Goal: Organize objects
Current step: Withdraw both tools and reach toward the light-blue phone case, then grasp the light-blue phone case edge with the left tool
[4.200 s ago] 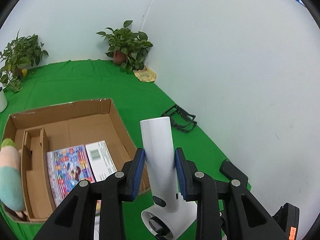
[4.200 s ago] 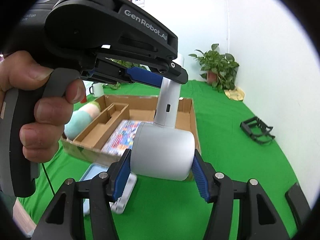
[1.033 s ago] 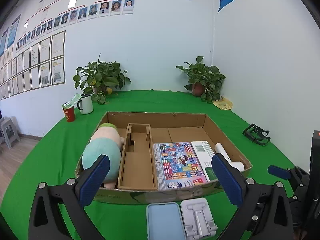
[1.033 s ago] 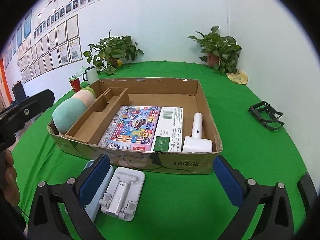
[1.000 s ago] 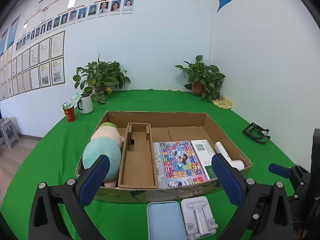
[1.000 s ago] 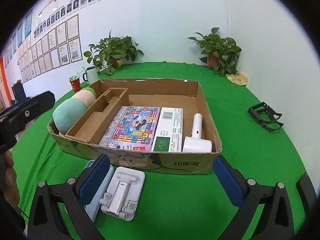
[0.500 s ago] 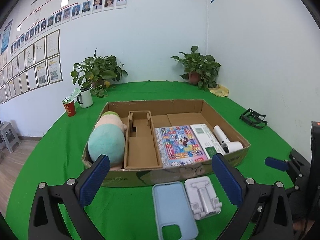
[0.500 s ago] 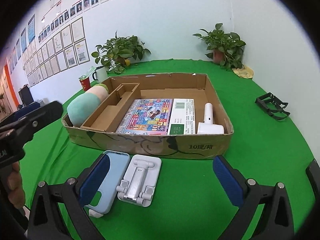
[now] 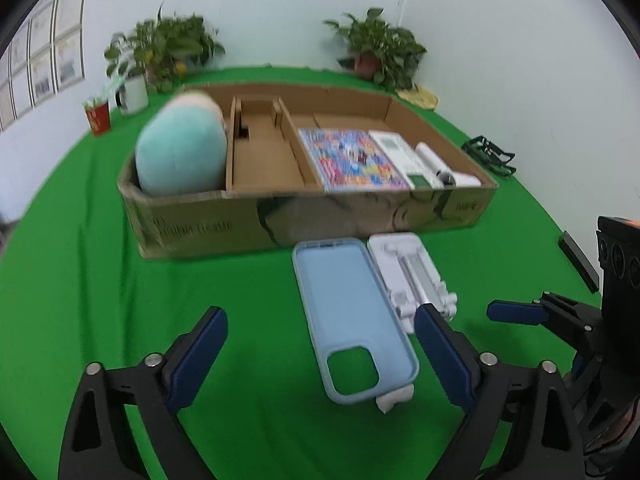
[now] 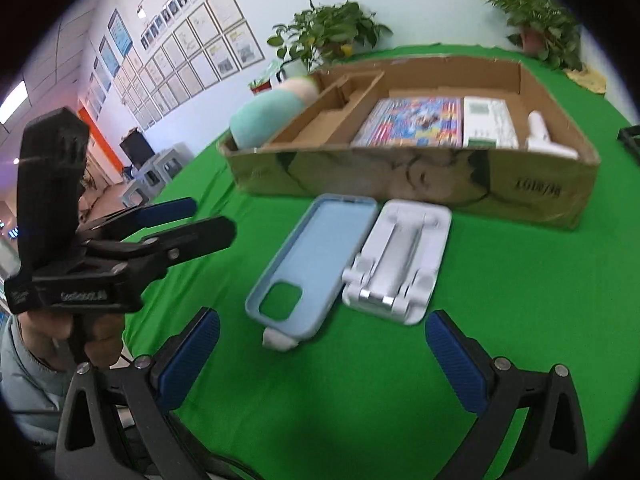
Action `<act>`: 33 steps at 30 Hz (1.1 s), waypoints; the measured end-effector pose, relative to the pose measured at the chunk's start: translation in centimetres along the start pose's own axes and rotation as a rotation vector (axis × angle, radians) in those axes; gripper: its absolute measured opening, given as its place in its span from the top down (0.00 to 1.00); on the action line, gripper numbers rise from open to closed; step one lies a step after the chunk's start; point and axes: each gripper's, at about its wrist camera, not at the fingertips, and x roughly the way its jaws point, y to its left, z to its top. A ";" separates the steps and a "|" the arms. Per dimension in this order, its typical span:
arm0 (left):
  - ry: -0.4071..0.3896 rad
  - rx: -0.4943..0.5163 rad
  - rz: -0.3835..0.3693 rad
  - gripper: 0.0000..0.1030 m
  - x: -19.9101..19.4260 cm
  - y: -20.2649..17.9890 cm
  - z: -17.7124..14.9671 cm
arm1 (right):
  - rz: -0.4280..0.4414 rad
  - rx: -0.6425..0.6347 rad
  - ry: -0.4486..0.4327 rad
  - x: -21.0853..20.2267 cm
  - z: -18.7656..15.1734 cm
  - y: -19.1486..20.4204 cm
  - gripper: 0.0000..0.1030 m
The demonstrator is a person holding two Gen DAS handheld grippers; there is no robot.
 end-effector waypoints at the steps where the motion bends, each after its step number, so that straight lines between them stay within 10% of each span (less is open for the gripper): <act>1: 0.022 -0.017 -0.012 0.16 0.7 0.3 -0.4 | 0.001 0.005 0.012 0.4 -0.3 0.1 0.05; 17: 0.184 -0.143 -0.079 0.83 5.9 1.7 -1.6 | -0.060 0.043 0.093 4.3 0.2 0.3 0.70; 33: 0.189 -0.129 0.000 0.95 5.0 0.5 -2.7 | -0.099 0.007 0.117 5.1 -0.2 1.9 0.88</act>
